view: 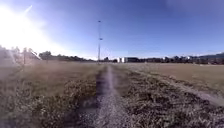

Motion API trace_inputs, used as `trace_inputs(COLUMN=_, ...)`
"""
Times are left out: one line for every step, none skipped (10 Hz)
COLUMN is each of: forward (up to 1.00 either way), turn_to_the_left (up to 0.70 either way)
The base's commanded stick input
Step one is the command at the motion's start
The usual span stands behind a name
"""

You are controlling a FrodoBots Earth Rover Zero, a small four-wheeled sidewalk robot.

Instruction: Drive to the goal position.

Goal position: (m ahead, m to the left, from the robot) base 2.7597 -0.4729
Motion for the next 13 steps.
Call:
trace_inputs(forward=0.50, turn_to_the_left=0.00)
trace_inputs(forward=0.50, turn_to_the_left=0.00)
trace_inputs(forward=0.50, turn_to_the_left=0.00)
trace_inputs(forward=0.50, turn_to_the_left=0.00)
trace_inputs(forward=0.50, turn_to_the_left=0.00)
trace_inputs(forward=0.50, turn_to_the_left=0.00)
trace_inputs(forward=0.50, turn_to_the_left=0.00)
trace_inputs(forward=0.50, turn_to_the_left=0.00)
trace_inputs(forward=0.50, turn_to_the_left=0.00)
trace_inputs(forward=0.50, turn_to_the_left=0.00)
trace_inputs(forward=0.50, turn_to_the_left=0.00)
trace_inputs(forward=0.50, turn_to_the_left=0.00)
trace_inputs(forward=0.50, turn_to_the_left=0.00)
